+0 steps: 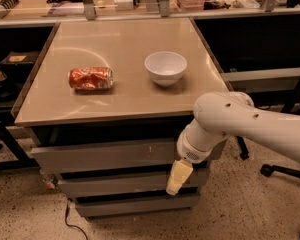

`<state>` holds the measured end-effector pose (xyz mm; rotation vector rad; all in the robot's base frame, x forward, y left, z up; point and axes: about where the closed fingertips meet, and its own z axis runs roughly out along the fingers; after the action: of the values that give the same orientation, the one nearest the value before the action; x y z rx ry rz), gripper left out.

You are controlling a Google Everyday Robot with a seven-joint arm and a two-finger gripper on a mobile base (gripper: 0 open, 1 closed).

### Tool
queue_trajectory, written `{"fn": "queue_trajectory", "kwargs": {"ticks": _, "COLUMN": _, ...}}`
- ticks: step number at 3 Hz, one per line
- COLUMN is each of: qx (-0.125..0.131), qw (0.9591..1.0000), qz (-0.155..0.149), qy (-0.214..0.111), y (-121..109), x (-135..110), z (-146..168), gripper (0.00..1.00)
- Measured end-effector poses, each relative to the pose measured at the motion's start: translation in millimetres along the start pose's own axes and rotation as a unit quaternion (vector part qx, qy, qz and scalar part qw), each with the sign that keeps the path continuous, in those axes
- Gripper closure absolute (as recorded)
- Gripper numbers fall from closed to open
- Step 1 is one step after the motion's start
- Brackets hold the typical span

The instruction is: Open top drawer

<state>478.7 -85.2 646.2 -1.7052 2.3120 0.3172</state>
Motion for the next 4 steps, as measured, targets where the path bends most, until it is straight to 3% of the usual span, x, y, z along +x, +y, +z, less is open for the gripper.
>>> {"fn": "queue_trajectory", "kwargs": {"ticks": 3, "qx": -0.01, "qw": 0.9999, "qz": 0.012, "qy": 0.001, "y": 11, "x": 9, "z": -4, "gripper": 0.0}}
{"fn": "queue_trajectory", "kwargs": {"ticks": 4, "qx": -0.029, "qw": 0.999, "qz": 0.034, "qy": 0.0, "y": 39, "x": 26, "z": -15, "gripper": 0.0}}
